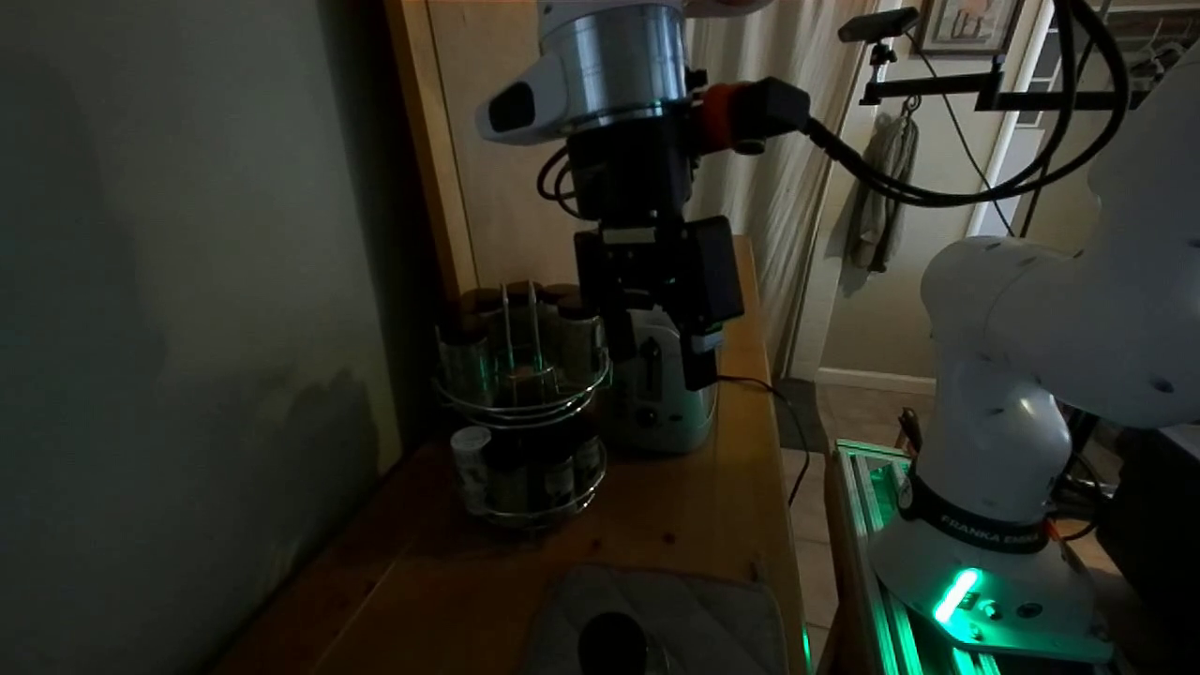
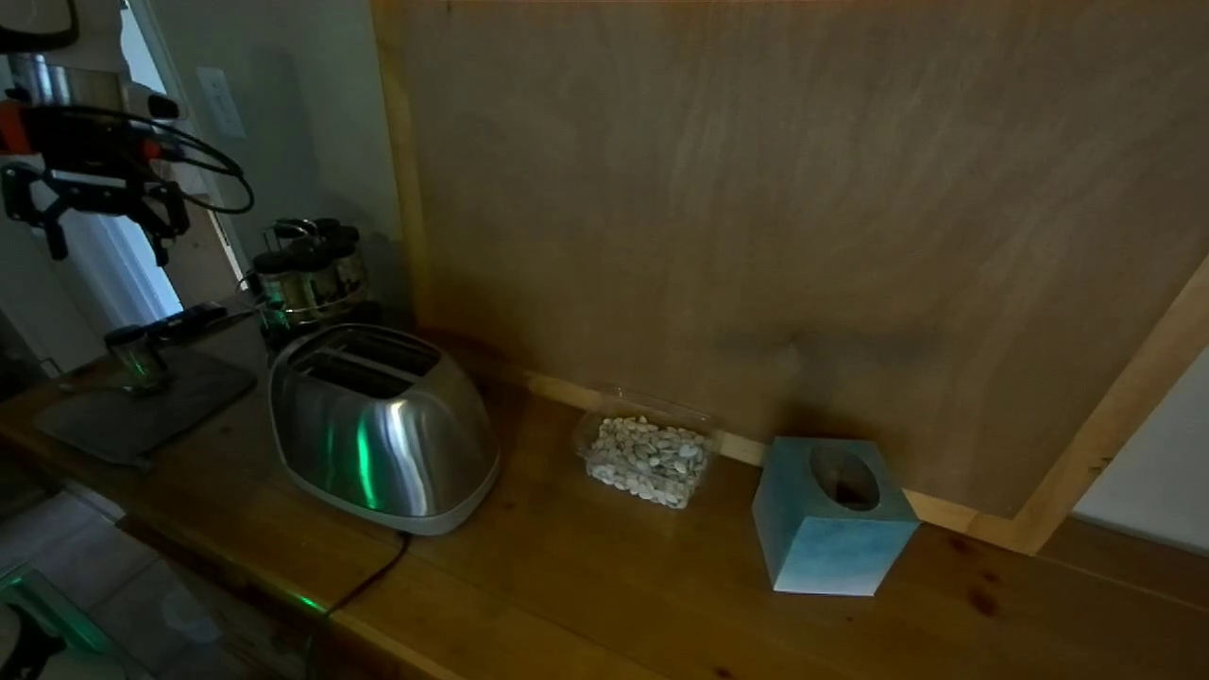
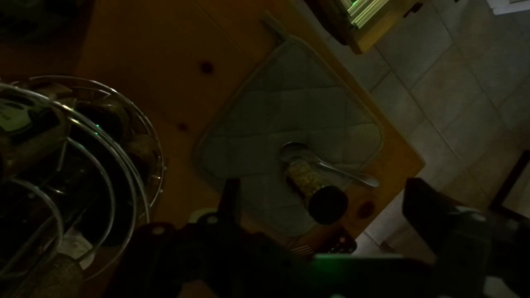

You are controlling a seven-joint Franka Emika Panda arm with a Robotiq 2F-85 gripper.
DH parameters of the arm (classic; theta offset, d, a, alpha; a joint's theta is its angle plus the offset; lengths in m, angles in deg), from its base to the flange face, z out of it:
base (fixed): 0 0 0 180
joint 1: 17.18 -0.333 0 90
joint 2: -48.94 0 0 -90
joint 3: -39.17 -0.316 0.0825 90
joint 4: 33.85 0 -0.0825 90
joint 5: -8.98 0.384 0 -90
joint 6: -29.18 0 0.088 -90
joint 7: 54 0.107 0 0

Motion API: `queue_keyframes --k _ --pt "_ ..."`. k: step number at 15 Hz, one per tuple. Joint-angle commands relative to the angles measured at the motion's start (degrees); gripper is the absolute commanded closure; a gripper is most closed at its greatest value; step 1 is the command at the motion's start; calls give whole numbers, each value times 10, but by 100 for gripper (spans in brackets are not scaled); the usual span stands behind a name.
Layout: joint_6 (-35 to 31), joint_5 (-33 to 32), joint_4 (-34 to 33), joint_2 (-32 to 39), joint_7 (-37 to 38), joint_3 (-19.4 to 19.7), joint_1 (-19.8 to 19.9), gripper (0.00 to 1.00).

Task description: Put the spice bottle on the spice rack

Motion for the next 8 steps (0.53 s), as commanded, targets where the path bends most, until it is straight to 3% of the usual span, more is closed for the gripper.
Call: queue_keyframes --k 1,8 --pt "3 1 -19 37 0 -33 -12 0" --pt "-49 -36 -40 115 1 -126 -49 0"
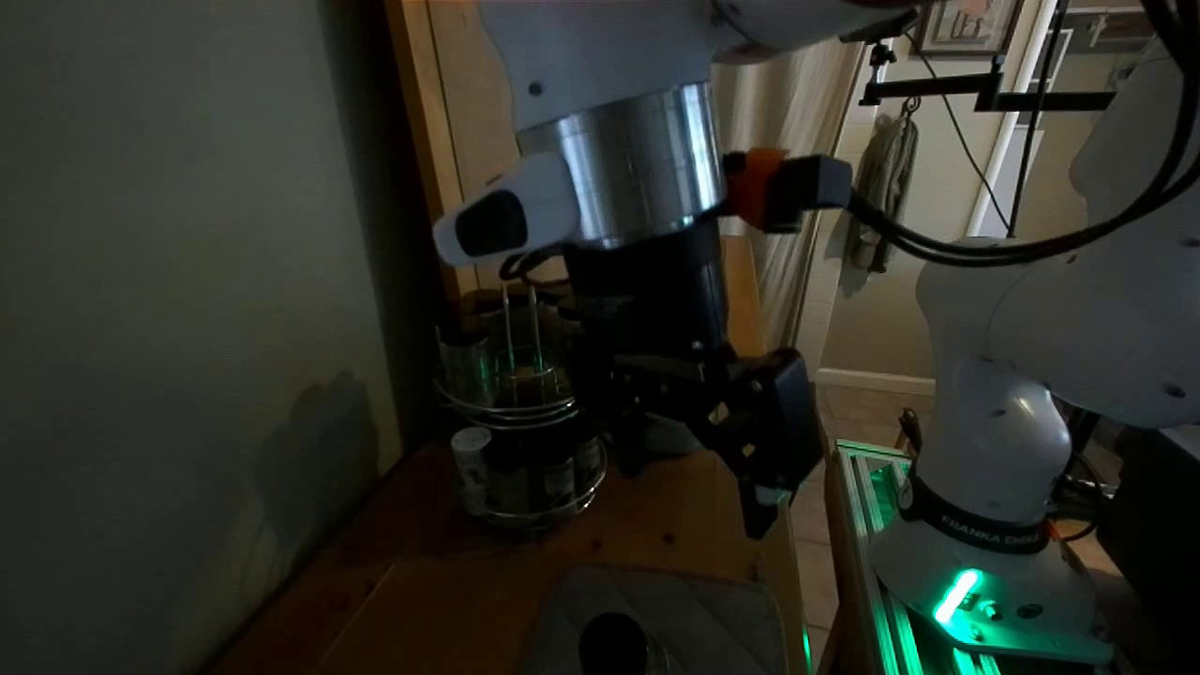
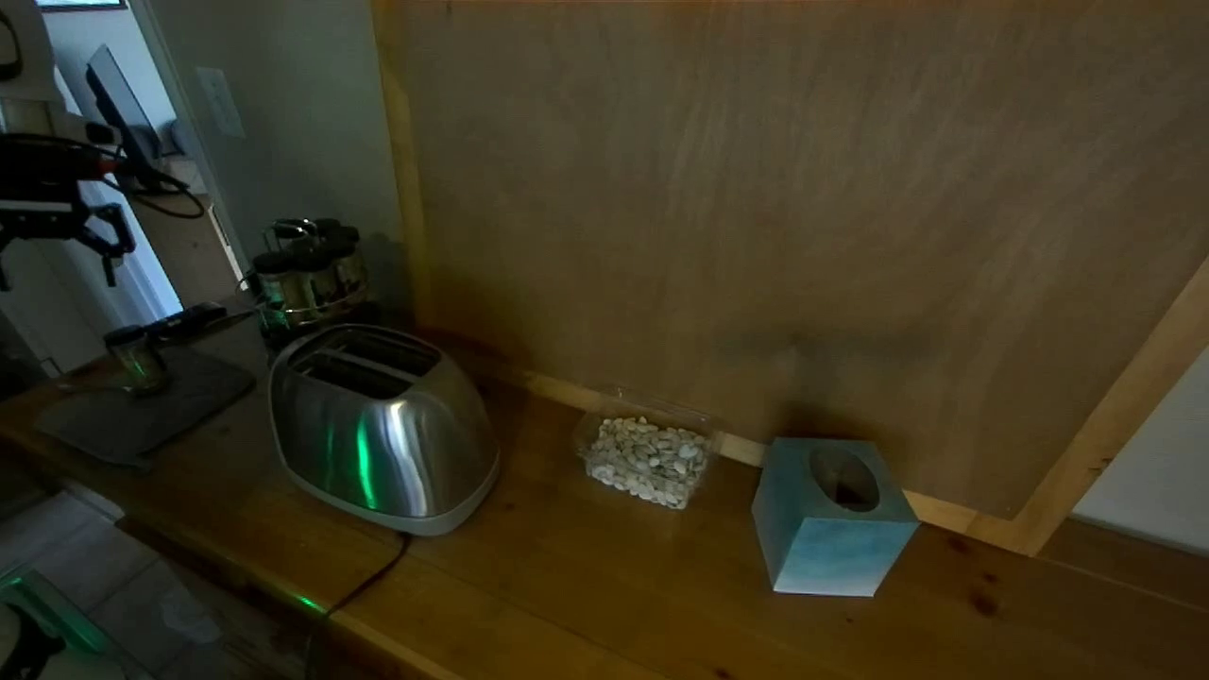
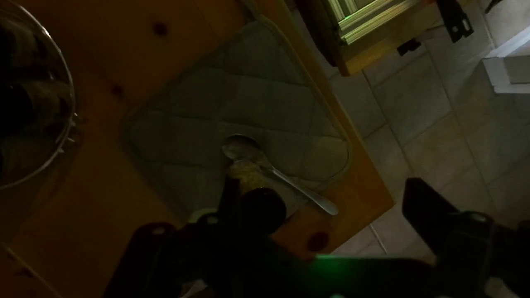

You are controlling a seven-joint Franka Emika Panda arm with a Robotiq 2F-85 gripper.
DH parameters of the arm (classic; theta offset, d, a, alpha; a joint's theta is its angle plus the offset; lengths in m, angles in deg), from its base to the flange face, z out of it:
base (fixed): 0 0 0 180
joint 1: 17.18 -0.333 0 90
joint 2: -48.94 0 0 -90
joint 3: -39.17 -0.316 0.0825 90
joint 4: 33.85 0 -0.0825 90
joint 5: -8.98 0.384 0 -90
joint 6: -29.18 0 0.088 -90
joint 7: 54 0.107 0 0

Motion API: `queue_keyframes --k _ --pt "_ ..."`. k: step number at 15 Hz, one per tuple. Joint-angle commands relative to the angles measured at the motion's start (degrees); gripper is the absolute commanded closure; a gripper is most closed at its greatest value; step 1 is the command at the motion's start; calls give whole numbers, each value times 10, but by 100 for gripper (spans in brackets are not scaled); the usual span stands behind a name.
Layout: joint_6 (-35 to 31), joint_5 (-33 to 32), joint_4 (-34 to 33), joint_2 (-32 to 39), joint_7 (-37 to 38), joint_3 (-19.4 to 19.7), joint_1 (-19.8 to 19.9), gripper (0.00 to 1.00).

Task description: Put the spice bottle on the spice rack

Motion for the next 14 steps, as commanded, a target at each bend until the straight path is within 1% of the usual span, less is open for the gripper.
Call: queue_keyframes --k 1,4,8,11,14 --pt "-38 -37 -21 51 -1 -31 -12 0" --pt "-80 -59 -11 71 -5 -45 -14 0" --pt "-131 -60 1 88 -22 -43 -12 0" --pt "-141 -61 1 104 -28 -45 -13 0" --pt "-136 -64 7 115 -36 -46 -11 0"
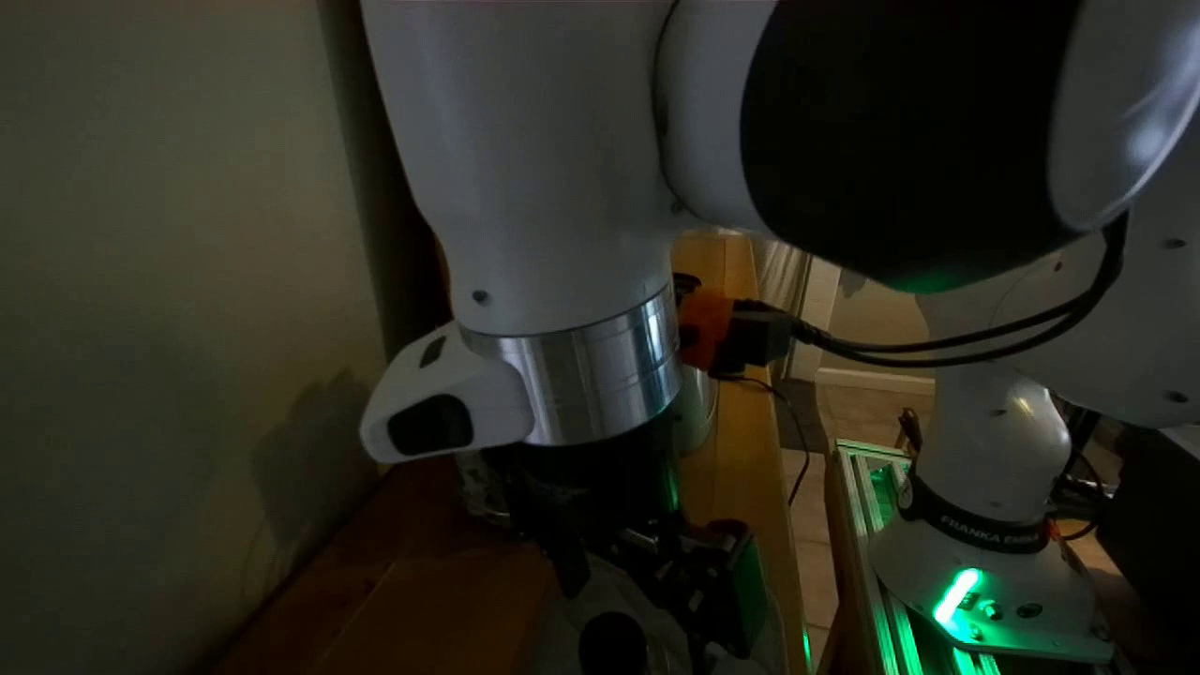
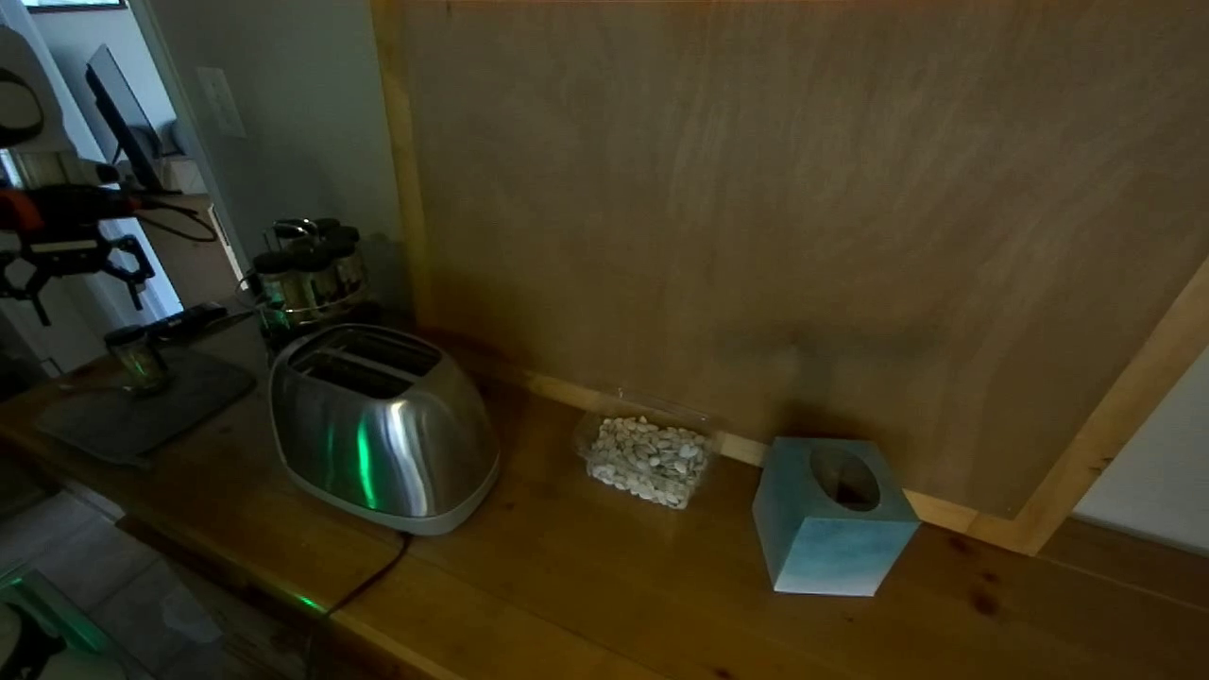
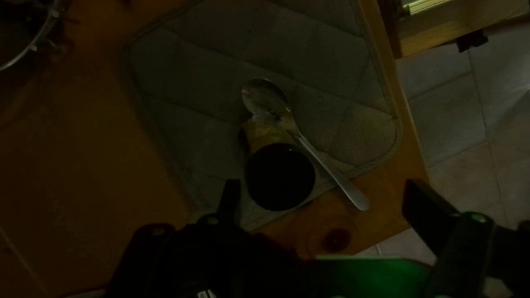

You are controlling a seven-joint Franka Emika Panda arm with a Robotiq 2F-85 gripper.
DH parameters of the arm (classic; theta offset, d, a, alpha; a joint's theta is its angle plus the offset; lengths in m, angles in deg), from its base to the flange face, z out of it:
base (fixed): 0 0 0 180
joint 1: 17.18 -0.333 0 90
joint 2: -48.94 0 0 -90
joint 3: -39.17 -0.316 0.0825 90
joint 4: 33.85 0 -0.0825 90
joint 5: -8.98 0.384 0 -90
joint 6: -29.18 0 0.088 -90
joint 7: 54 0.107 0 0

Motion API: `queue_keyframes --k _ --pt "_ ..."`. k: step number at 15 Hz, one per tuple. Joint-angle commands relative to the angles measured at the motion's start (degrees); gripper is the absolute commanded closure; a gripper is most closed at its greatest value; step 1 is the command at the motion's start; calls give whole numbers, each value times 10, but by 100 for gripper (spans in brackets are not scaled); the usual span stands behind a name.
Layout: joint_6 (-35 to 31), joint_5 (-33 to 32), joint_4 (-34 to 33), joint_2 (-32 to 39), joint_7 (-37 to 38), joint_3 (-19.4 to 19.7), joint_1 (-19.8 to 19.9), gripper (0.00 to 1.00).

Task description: Put the spice bottle on the spice rack

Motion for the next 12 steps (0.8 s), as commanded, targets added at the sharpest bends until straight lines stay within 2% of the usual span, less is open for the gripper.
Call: queue_keyframes --k 1,12 --pt "-7 -9 8 14 -19 0 -1 0" --pt "-63 -10 31 27 -35 -4 0 0"
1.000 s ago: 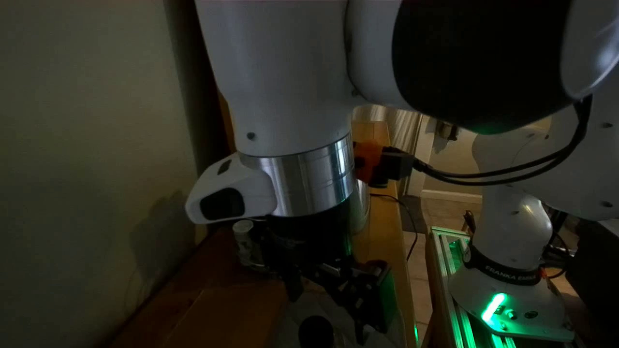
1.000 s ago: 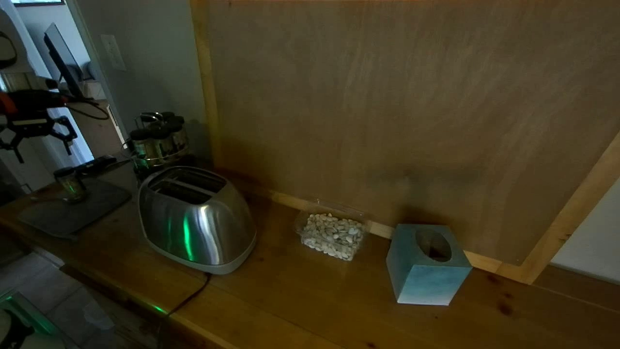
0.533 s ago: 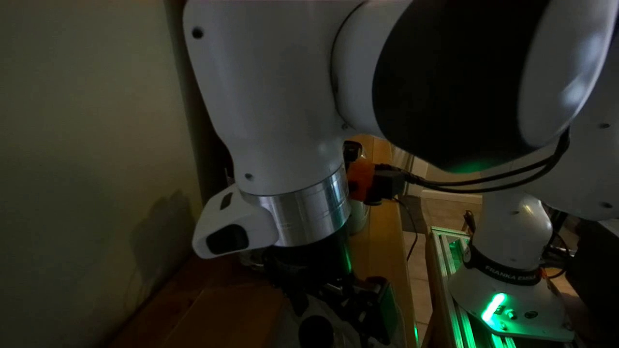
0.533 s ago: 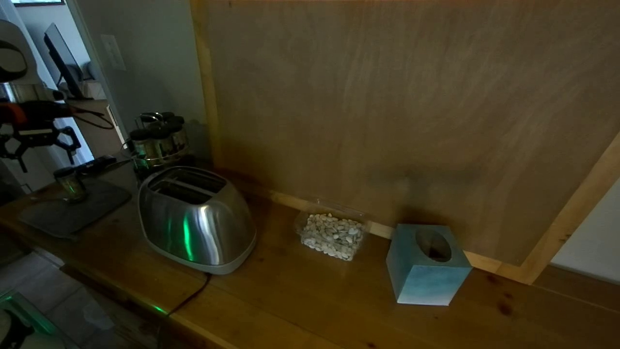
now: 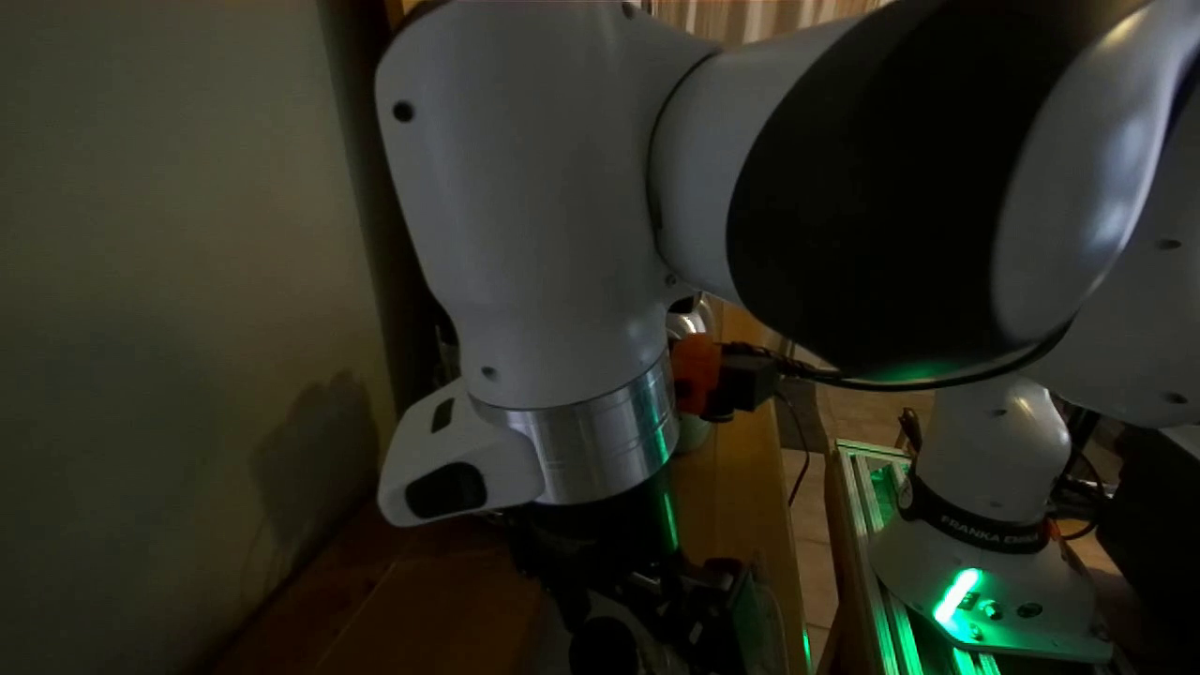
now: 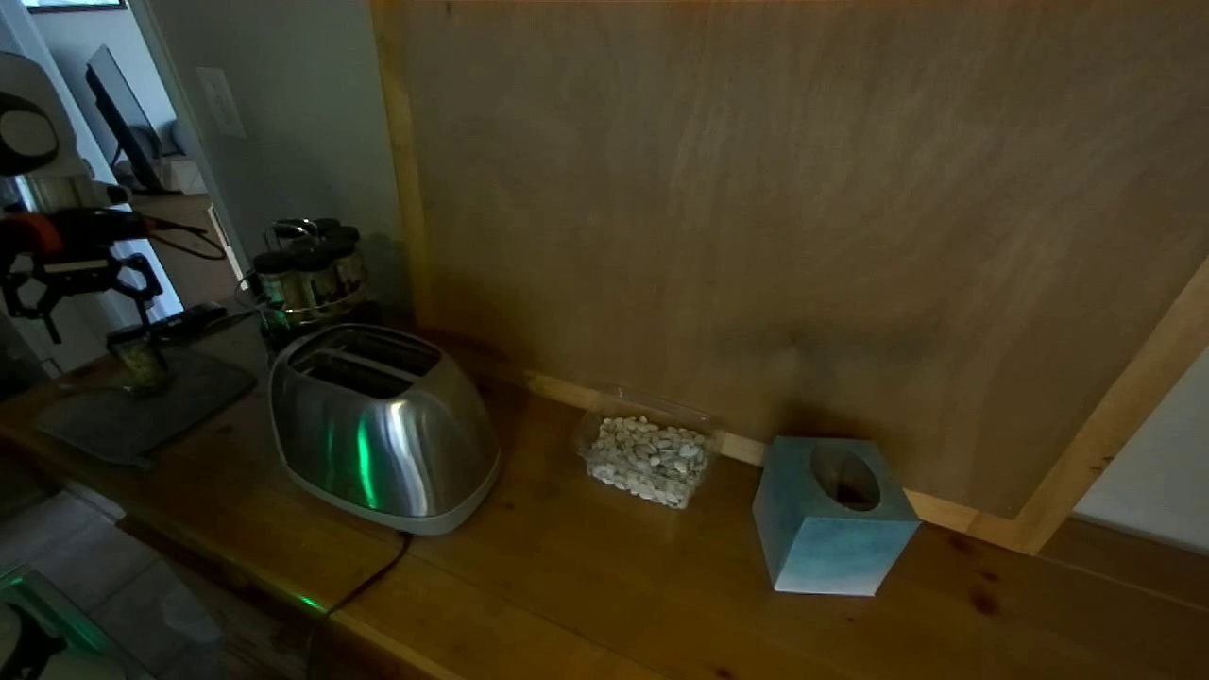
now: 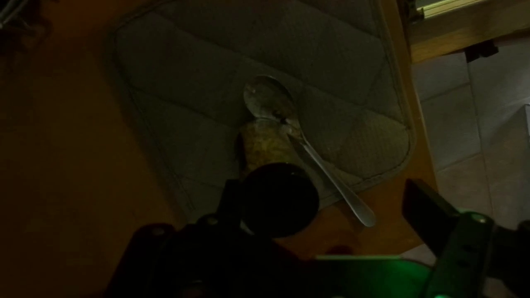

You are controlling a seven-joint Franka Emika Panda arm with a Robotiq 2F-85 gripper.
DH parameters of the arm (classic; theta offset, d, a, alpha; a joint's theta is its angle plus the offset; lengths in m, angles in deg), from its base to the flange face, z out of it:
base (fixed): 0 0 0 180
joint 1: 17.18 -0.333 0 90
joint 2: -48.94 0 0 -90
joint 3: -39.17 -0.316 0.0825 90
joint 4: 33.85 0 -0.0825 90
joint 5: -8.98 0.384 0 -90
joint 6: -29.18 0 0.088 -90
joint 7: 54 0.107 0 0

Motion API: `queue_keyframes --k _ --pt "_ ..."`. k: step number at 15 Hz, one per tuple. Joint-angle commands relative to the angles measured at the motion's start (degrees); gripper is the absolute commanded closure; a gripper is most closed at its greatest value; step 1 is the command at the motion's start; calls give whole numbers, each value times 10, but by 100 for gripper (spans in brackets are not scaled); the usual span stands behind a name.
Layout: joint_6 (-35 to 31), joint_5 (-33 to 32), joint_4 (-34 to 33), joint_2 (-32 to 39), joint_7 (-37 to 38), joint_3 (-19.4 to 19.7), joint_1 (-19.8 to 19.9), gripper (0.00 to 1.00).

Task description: Put the spice bottle on the spice rack

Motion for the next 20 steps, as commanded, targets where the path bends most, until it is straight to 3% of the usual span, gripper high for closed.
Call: queue_keyframes --k 1,20 --pt "-26 -8 12 4 -7 -1 0 0" --pt "-8 -23 15 -11 -6 3 2 0"
